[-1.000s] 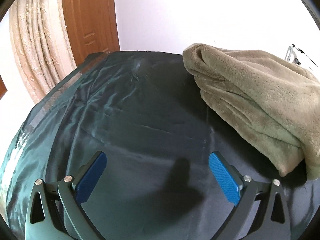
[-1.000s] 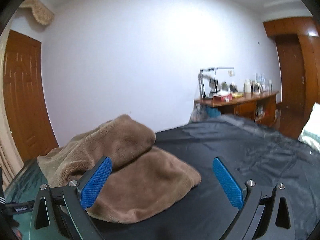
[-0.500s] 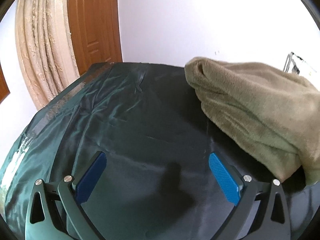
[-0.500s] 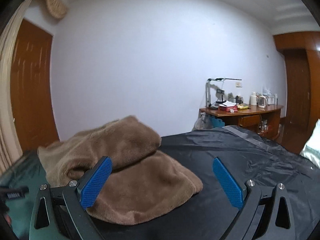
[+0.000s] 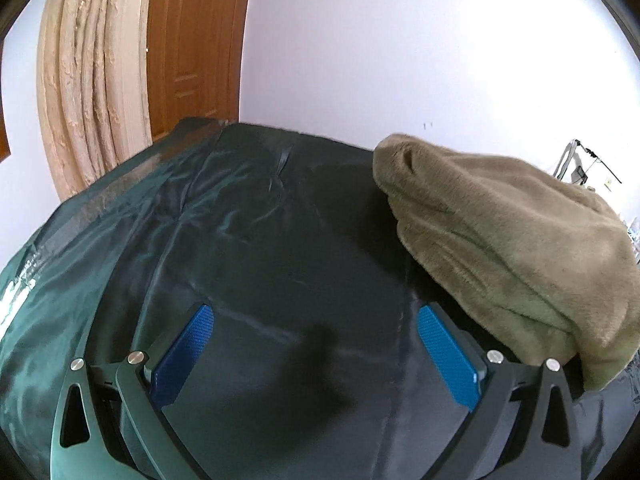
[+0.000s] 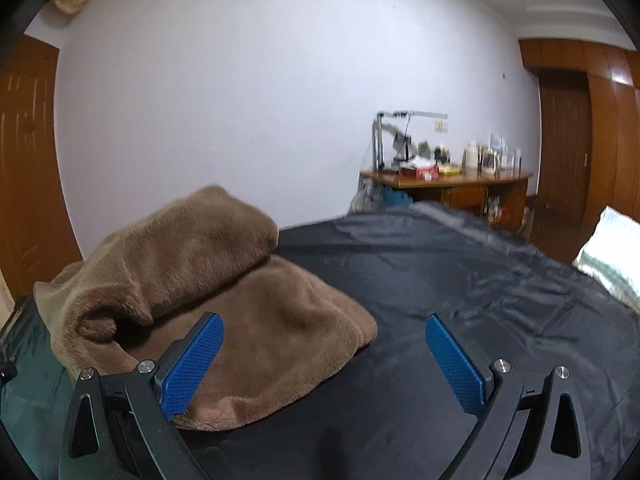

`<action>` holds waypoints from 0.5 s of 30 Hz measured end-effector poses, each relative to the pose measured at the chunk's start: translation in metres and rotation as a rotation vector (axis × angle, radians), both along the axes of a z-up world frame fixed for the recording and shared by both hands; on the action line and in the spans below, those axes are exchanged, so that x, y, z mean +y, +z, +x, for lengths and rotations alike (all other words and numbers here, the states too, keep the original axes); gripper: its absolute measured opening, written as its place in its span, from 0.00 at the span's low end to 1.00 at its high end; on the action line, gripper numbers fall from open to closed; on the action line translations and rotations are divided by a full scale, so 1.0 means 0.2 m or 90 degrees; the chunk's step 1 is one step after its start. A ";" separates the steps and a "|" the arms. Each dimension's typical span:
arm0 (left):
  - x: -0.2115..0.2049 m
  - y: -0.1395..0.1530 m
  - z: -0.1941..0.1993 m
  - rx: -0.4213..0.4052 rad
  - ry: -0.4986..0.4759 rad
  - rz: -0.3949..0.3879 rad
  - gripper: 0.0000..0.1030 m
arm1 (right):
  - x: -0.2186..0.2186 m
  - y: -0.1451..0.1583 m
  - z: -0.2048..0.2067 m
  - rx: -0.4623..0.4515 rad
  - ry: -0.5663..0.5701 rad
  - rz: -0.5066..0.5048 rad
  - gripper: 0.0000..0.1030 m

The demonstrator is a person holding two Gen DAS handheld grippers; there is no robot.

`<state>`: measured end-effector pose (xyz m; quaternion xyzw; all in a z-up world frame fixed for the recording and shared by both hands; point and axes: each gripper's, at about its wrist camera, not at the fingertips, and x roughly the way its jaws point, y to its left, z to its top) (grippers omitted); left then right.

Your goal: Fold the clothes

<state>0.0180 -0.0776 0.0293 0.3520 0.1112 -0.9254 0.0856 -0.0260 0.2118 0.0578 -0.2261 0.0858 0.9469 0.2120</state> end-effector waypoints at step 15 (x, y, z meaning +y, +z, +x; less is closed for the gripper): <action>-0.01 -0.11 -0.07 -0.083 -0.016 0.045 1.00 | -0.01 -0.14 -0.09 -0.104 0.061 -0.062 1.00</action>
